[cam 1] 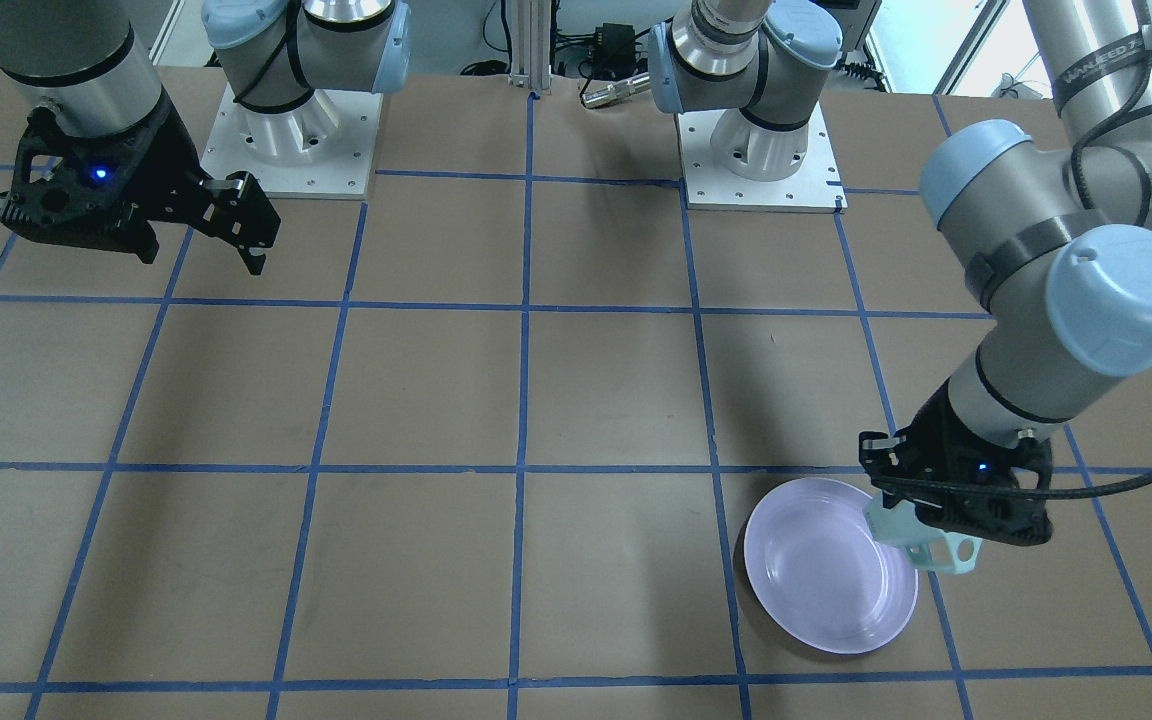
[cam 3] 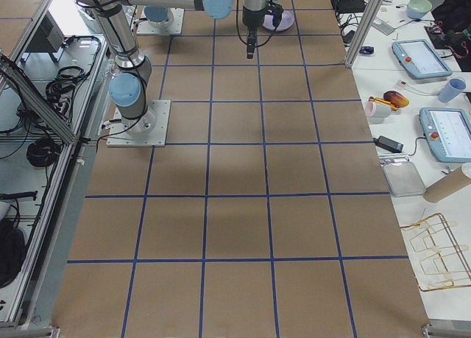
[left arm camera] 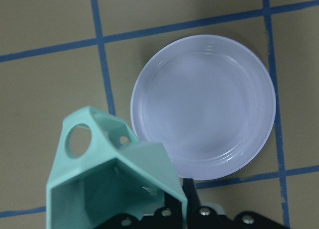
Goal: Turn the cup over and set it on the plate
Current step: 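Lower the upright mint mug onto the lavender plate with the left gripper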
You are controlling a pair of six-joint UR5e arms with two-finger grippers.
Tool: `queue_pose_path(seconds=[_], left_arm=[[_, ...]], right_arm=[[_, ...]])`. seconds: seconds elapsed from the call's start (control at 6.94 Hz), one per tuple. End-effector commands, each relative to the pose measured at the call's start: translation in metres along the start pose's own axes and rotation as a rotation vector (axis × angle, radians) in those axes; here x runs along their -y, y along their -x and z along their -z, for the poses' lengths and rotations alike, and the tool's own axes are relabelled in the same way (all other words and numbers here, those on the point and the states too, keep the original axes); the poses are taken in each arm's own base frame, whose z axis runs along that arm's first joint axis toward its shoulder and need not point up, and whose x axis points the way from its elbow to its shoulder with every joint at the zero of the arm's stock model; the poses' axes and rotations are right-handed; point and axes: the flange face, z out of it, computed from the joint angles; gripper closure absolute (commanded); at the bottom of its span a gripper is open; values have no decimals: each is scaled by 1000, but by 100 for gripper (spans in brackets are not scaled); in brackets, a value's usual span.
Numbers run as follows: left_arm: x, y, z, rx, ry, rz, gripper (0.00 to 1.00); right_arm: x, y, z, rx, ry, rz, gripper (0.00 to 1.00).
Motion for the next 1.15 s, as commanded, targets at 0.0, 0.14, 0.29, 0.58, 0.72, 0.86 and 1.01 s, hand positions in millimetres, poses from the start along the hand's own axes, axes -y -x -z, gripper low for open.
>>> queue_pose_path(seconds=[0.0,0.14,0.29,0.58,0.72,0.86,1.01], left_arm=[[2,-18,-42,13,-26,-192,100],[-1,-20,-58,17,-33,-207,100],[-1,-21,-66,13,-29,-213,100],[-2,-22,-74,2,-18,-217,100],[-2,-22,-78,-3,-12,-218,100],[-2,-22,-81,-6,-8,-218,100],[-2,-22,-83,-7,-6,-218,100]], right_arm=[[0,0,0,0,0,0,0],[0,0,0,0,0,0,0],[0,0,0,0,0,0,0],[0,0,0,0,0,0,0],[0,0,0,0,0,0,0],[0,0,0,0,0,0,0],[0,0,0,0,0,0,0]])
